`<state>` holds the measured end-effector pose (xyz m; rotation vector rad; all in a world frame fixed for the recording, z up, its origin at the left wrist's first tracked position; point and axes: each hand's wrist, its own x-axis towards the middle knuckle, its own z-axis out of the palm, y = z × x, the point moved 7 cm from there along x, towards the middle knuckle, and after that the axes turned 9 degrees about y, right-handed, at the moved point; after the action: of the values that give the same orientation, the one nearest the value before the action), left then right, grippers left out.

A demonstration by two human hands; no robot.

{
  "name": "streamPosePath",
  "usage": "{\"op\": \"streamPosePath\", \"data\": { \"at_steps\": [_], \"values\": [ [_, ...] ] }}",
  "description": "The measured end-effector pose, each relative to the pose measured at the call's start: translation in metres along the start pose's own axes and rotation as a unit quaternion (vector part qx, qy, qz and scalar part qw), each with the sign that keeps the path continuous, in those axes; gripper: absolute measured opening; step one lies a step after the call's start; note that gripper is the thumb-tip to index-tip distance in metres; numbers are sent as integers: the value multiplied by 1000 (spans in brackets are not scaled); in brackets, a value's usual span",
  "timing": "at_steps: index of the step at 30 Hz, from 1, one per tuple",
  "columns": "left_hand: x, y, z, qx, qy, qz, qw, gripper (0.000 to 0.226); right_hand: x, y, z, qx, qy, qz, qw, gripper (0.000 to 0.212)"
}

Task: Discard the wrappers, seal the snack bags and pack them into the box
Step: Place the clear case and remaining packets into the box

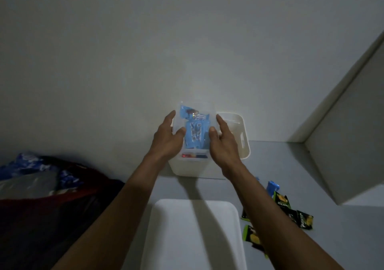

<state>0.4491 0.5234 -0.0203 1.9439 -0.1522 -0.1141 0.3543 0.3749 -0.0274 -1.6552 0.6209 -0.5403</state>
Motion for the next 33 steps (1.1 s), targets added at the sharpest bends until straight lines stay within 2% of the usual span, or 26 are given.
{"op": "streamPosePath", "data": {
  "at_steps": [4, 9, 14, 22, 27, 33],
  "values": [
    [58, -14, 18, 21, -15, -16, 1000, 63, 51, 18, 24, -6, -17, 28, 999, 47],
    [105, -62, 42, 71, -49, -62, 994, 71, 100, 74, 54, -29, -49, 87, 995, 50],
    [123, -110, 70, 109, -115, -128, 979, 80, 115, 123, 75, -44, -95, 180, 978, 56],
    [138, -158, 95, 173, -148, -211, 951, 96, 128, 167, 94, -71, -137, 274, 949, 62],
    [142, -169, 106, 156, -161, -228, 947, 98, 134, 180, 99, -78, -135, 282, 947, 67],
    [147, -172, 111, 190, -169, -193, 948, 93, 134, 182, 105, -142, -165, 218, 951, 81]
  ]
}}
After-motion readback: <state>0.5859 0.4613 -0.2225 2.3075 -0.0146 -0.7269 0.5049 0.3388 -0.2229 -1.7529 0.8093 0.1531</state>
